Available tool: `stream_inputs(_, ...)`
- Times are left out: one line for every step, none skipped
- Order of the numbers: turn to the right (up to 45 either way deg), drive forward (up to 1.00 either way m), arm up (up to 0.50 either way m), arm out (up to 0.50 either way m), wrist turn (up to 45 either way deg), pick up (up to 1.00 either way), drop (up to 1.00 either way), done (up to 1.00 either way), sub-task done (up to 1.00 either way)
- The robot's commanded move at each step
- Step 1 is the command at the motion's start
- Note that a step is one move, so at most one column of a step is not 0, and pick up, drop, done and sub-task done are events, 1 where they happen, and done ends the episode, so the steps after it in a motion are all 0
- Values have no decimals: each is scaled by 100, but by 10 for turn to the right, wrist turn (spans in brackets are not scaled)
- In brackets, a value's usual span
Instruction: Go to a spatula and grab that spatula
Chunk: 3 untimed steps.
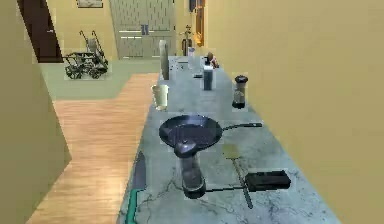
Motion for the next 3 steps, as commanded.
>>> stream_inputs(-450,0,0,0,0,0,0,0,0)
stream_inputs(-240,0,0,0,0,0,0,0,0)
stream_inputs(0,0,50,0,0,0,0,0,0)
